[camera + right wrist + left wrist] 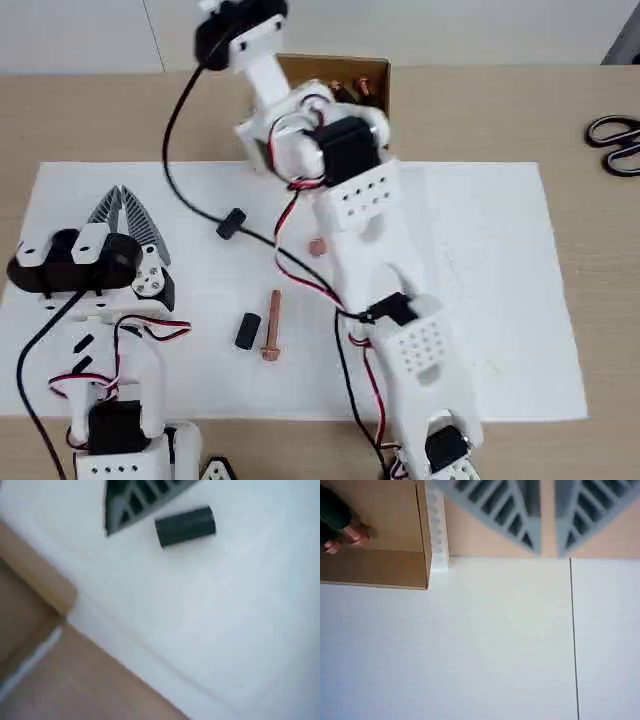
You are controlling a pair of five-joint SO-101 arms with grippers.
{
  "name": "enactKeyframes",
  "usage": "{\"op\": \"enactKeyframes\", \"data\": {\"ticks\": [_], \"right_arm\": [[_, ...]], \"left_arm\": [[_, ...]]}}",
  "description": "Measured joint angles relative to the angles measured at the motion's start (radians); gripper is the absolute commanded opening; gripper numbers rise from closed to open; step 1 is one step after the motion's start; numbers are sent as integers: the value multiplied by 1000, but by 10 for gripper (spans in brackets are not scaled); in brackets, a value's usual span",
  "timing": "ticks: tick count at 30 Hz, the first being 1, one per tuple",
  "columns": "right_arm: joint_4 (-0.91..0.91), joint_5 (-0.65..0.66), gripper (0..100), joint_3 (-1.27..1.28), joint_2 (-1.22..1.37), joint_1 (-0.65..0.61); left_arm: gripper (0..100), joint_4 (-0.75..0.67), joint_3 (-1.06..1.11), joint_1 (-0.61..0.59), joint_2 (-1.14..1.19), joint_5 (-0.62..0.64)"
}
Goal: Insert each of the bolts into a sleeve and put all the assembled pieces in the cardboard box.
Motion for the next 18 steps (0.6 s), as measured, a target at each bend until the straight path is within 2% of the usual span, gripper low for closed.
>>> {"op": "enactKeyframes", "data": {"ticks": [6,10,14,18], "right_arm": [[2,60,143,443,-298,0],[-14,9,140,733,-428,0],[-97,-212,142,806,-433,0],[-189,-583,142,810,-385,-5]], "left_arm": [[10,0,0,0,0,0],[10,0,0,0,0,0],[10,0,0,0,0,0],[10,5,0,0,0,0]]}}
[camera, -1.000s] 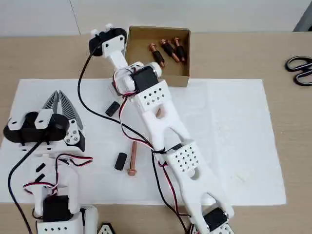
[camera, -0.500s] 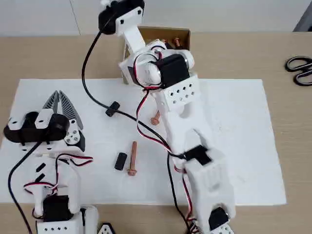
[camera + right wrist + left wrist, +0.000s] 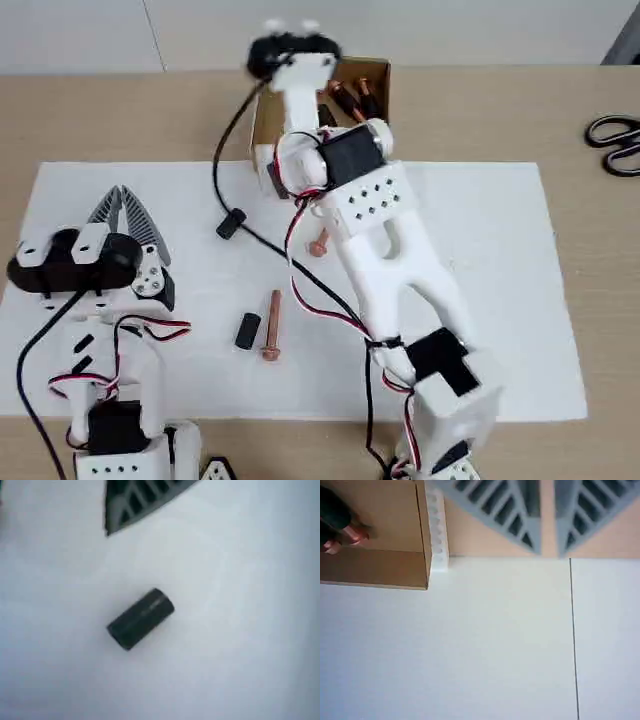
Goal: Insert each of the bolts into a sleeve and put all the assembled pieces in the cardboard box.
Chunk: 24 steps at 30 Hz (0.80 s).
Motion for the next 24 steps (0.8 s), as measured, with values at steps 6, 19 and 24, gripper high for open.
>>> {"op": "enactKeyframes", "data": {"ticks": [6,19,24], "right_arm": [[-74,-376,143,2,152,-55],[-293,-411,143,5,339,-245],[-293,-411,182,5,374,-222]], "left_arm": [[6,84,0,-58,0,-3],[6,94,146,-436,-232,34],[6,94,149,-443,-241,34]]}}
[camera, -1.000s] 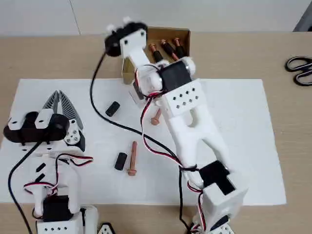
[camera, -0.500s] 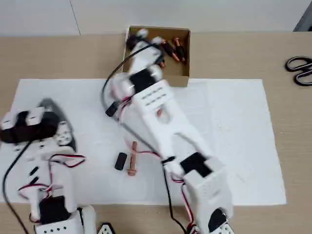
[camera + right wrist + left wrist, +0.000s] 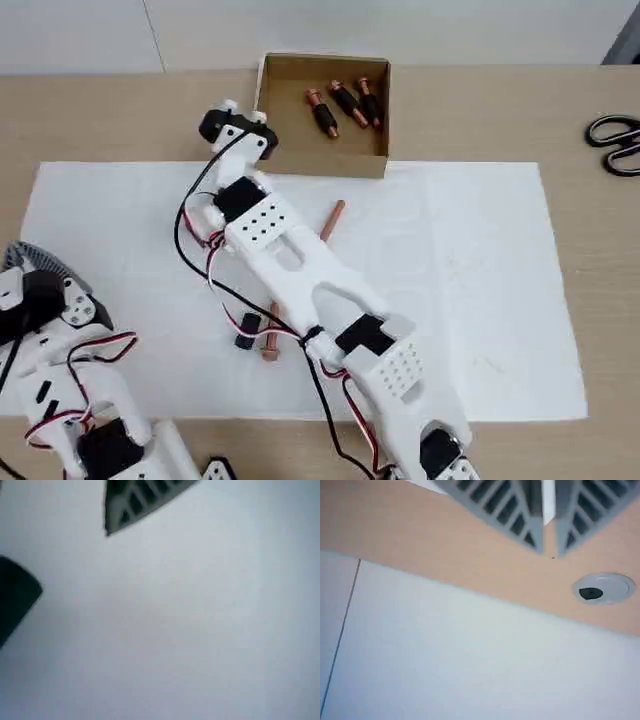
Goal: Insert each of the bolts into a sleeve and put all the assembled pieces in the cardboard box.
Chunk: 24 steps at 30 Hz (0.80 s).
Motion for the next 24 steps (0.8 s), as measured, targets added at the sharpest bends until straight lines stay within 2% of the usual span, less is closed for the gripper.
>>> {"op": "enactKeyframes", "data": {"ticks": [5,16,24], "right_arm": [[0,75,302,0,26,6],[-192,78,303,0,58,48],[-210,34,290,0,135,68]], "left_arm": [[6,0,3,0,0,3],[6,0,3,0,0,3],[6,0,3,0,0,3]]}}
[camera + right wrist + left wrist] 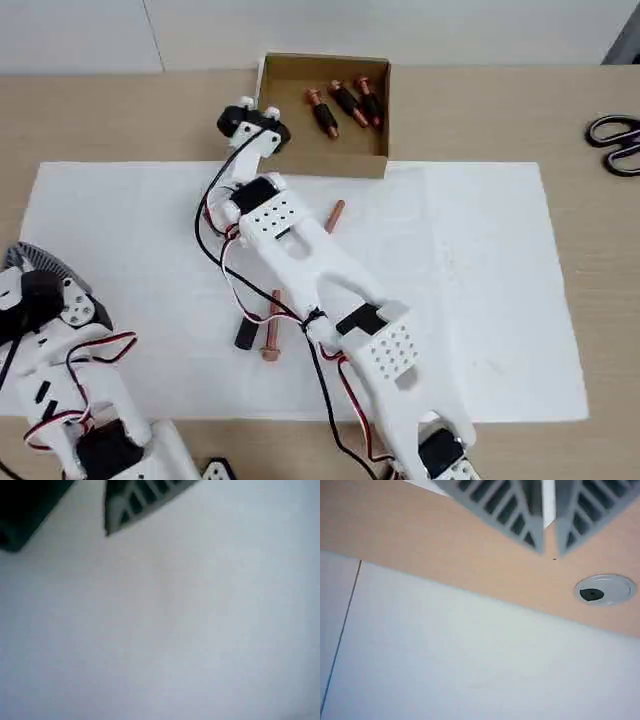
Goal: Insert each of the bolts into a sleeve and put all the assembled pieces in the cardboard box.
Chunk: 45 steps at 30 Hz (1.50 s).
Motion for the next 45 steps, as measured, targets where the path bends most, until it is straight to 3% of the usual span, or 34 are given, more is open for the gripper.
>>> {"op": "enactKeyframes", "data": {"ticks": [7,12,21,32,45], "right_arm": [[3,-12,0,-2,41,12],[0,-12,71,-5,61,15],[-3,-12,4,-14,64,23],[199,-11,3,-109,41,58],[519,161,3,-110,-265,109]], "left_arm": [[6,0,0,0,0,0],[6,0,0,0,0,0],[6,0,0,0,0,0],[6,0,0,0,0,0],[6,0,0,74,0,0]]}}
